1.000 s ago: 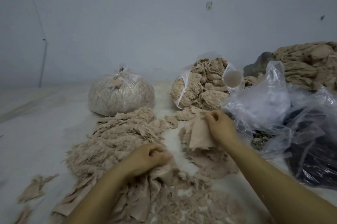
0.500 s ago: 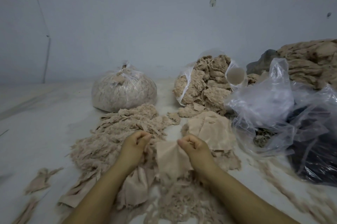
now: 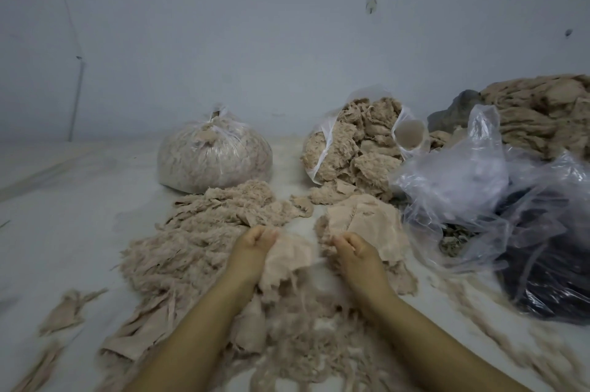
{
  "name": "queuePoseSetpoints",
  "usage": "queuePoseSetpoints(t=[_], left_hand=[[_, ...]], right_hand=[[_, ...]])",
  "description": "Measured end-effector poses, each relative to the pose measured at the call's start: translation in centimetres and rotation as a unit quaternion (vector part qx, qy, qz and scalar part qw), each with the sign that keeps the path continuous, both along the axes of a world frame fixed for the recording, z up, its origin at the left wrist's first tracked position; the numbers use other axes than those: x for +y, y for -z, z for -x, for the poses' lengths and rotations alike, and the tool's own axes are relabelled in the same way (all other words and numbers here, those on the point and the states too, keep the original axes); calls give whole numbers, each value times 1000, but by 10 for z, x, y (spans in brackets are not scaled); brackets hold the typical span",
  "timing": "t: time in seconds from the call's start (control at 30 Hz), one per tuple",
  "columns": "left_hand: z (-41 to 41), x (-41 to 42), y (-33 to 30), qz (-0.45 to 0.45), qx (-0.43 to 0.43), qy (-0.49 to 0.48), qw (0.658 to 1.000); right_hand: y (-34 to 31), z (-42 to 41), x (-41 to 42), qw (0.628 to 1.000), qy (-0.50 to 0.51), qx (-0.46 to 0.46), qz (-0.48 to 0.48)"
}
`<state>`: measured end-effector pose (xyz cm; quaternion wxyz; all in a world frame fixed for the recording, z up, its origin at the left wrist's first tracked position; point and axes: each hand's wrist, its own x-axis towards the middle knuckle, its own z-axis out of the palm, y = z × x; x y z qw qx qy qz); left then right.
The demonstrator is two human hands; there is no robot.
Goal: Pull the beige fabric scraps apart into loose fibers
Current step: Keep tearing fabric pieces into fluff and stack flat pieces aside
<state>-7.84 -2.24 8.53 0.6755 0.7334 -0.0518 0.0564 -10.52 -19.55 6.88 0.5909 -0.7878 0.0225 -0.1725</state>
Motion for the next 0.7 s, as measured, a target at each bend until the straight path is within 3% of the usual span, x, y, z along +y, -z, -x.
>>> queuePoseSetpoints(t=[0.1,0.2,0.27,0.5,0.7], left_hand=[[-2,9,-4,-35,-28,5,999],[1,-6,-5,-17,-6,53,998],[0,-12,-6,2,-3,50,999],[-13,-2,-4,25,-21,-49,998],[-25,-10,7,55,67,-132,987]], right_hand=[[1,11,-8,995,-73,58,46],[1,15,8,967,-222,120,-31],[4,16,19,953,-270,121,-62],[6,24,7,966,-238,95,-41],[16,25,8,982,-182,52,2]])
